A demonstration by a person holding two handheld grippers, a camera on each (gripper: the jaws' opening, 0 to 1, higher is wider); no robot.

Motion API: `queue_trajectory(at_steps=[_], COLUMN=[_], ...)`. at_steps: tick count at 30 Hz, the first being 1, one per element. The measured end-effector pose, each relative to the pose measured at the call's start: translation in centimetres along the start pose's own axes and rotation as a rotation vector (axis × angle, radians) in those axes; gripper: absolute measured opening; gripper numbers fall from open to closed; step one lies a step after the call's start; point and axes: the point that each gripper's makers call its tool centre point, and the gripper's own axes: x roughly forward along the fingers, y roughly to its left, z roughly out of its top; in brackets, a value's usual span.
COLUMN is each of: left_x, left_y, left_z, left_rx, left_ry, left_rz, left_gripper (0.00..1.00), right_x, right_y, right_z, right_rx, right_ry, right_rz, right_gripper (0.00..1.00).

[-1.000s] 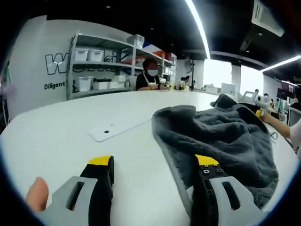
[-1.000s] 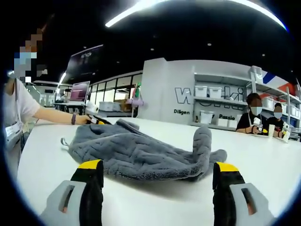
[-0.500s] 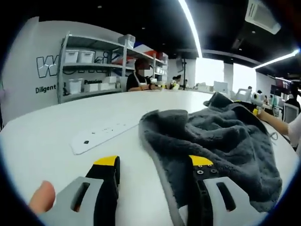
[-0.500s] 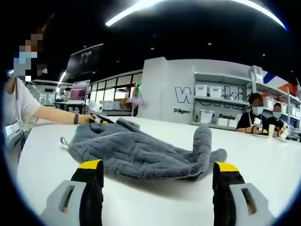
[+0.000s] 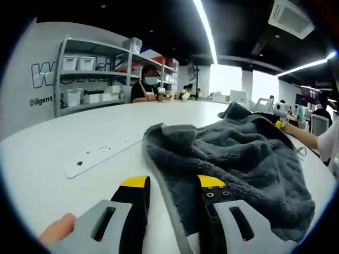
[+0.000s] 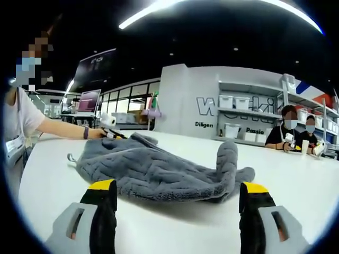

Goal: Fold the towel on the table until its edges align and the towel forms a compact rectangular stack.

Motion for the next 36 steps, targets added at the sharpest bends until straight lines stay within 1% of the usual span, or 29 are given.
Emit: queue_trajectory(at_steps=[9,13,21,29,36], left_x=[-0.1,0.0,0.0,0.0,0.1], left_y=[-0.6,-0.5,-1.0,-1.6,-1.6], left_z=[0.0,0.0,0.0,-0.2,-0.1], left_rx=[0.006,0.008,0.012,0.018,0.033], left_ry=[0.001,0.002,0.007,0.008,0.007], left_rz=[-0.019,-0.023,-0.047,-0.064,-0.06], left_gripper=[0.27,0.25,0.14,0.06,0.04], right_x=[0.0,0.0,0.0,0.0,0.0], right_y=[0.1,0.2,-0.1,0.1,0.0], right_z=[-0.1,-0.1,-0.1,-0.2,-0.1], right_rx=[-0.004,-0.004,-0.008,-0.008,-0.007], right_ry=[0.003,0.003,0.008,0.008,0.006], right_rz=[-0.002,-0.002,-0.003,-0.005,-0.007], right_gripper=[0.98,0.98,0.97,0.97,0.97])
